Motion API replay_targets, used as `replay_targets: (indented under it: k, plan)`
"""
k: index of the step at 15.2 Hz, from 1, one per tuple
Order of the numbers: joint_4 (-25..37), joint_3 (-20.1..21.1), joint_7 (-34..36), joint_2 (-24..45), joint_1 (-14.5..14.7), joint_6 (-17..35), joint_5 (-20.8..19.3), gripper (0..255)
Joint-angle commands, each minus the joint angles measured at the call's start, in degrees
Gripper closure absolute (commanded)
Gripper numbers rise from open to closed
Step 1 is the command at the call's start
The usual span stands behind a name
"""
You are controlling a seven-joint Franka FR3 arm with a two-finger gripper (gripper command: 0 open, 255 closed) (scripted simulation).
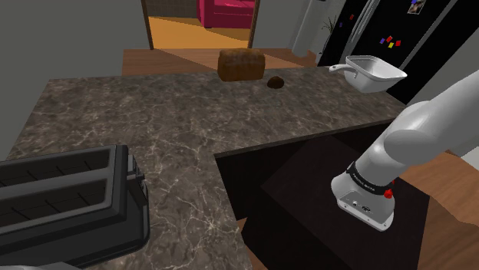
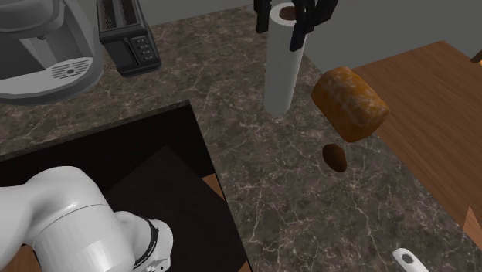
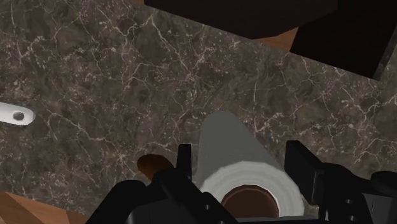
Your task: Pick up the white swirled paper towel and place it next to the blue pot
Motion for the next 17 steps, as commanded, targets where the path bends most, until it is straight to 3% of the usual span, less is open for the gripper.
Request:
replay_targets:
  k: [1,9,17]
  plan:
    - [-2.34,-1.56,-2.52,-2.19,-0.87,0.36,-0.86,255]
    - [-5.81,-8.89,-13.44,-6.67,-4.36,0.70,-5.13,255]
    - [-5.21,-17.12,-25.06,-7.33,-7.60,1.54,-9.32,255]
